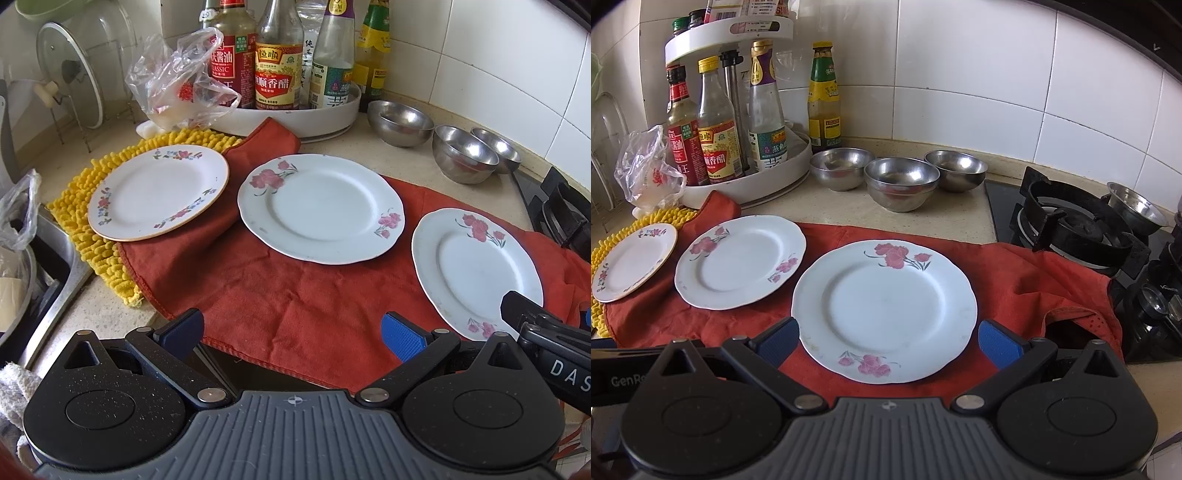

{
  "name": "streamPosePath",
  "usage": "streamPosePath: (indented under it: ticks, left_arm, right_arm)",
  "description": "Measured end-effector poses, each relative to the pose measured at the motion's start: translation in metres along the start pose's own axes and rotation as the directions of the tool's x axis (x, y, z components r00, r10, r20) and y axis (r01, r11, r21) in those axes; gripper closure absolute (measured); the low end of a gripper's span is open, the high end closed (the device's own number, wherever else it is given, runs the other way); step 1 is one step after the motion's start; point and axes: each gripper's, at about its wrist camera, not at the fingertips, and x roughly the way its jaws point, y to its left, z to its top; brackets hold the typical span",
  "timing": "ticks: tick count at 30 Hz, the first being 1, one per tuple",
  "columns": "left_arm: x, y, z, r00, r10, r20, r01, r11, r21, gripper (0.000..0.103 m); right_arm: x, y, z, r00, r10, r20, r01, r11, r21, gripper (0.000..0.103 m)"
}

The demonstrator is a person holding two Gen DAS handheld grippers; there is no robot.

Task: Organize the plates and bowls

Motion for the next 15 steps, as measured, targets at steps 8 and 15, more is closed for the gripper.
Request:
streamPosePath:
  ticks: [8,15]
  left_arm:
    - [0.0016,-0.0016,0.0025,1.000,-0.006,-0.001,0.006,1.000,0.011,0.000]
    - [0.0027,-0.0050,0.0028,1.000,-0.019,-0.003,0.019,1.000,0.025,0.000]
  right_arm:
    - [0.0005,-0.0003,0.0005,1.000,-0.009,-0.001,0.009,1.000,0.008,0.001]
    - [-0.0017,-0.0021,-0.0007,1.000,-0.028,-0.005,0.028,0.999,0.017,0.001]
